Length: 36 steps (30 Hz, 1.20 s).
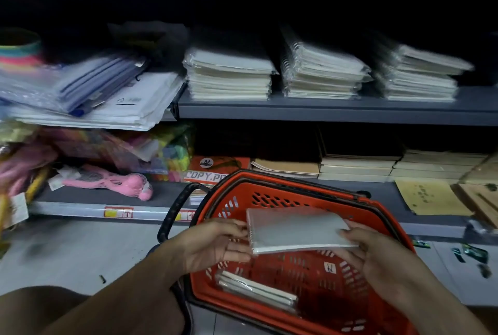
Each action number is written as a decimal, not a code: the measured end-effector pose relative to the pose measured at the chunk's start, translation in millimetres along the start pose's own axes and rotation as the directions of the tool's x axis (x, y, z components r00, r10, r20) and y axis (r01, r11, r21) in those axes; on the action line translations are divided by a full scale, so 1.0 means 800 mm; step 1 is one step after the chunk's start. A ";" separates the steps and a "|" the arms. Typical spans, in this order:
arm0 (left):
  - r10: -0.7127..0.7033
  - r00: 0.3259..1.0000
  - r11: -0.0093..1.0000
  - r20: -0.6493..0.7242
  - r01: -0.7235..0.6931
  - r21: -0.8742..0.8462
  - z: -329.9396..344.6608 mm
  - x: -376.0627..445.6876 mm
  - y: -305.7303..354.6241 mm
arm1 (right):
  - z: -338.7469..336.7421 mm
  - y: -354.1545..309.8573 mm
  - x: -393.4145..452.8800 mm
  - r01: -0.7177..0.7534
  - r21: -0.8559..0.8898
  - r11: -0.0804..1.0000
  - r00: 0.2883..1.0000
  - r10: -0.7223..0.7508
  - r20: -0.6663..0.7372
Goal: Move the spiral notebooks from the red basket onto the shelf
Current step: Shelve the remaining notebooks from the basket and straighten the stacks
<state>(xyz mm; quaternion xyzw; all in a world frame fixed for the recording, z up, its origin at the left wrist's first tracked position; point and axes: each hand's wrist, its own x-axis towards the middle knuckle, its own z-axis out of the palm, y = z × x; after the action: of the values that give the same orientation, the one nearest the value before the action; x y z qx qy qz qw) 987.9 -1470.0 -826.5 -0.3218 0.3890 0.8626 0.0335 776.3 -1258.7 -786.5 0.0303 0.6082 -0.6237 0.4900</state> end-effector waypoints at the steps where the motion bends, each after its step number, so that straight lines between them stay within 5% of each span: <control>1: 0.042 0.999 0.999 0.000 -0.042 -0.023 0.001 -0.003 0.002 | -0.002 -0.004 -0.003 0.010 -0.017 1.000 1.000 -0.010 0.009; 15: 0.395 0.914 0.918 0.094 -0.395 -0.025 0.026 -0.035 0.033 | 0.019 -0.029 -0.036 0.392 -0.190 0.900 0.908 -0.346 0.236; 28: 0.595 0.802 0.802 -0.048 -0.597 -0.032 0.015 -0.058 0.084 | 0.068 -0.020 -0.024 0.554 -0.190 0.810 0.818 -0.489 0.302; 36: 0.715 0.691 0.696 -0.111 -0.685 0.217 0.015 -0.067 0.135 | 0.115 -0.045 0.003 0.628 -0.147 0.765 0.766 -0.573 0.290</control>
<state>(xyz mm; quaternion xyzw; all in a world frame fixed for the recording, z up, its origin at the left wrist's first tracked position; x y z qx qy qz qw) 990.5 -1526.3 -719.3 -0.2245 0.5509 0.7418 -0.3097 802.9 -1341.0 -737.9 -0.2974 0.5945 -0.6705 0.3294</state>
